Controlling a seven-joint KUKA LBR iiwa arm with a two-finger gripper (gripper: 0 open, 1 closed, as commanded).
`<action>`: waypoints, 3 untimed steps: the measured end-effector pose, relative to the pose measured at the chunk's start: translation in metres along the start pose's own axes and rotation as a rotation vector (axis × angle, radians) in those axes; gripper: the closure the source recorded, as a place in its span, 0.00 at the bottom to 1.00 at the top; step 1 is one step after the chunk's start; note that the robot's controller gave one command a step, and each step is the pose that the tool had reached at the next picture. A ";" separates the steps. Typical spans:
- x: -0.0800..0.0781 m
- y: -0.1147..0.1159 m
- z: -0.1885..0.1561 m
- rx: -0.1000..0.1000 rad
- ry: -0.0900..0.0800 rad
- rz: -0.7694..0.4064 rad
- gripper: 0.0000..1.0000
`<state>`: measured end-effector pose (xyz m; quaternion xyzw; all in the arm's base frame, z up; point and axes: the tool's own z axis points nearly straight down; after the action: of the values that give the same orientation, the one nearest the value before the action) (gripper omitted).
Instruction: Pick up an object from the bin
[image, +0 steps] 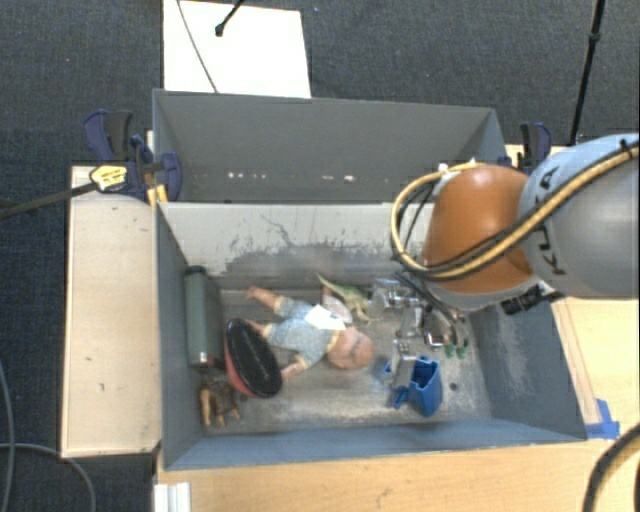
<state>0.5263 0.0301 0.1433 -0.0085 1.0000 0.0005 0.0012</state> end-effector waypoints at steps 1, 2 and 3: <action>-0.008 0.044 0.045 0.002 -0.008 -0.108 0.00; -0.004 0.063 0.049 0.002 0.001 -0.178 0.00; -0.008 0.068 0.031 0.000 -0.004 -0.175 0.00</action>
Offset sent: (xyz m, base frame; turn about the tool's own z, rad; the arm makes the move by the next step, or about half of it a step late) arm -0.0001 0.0634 -0.0109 -0.2185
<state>0.5331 0.0984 0.1128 -0.0960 0.9954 0.0006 0.0035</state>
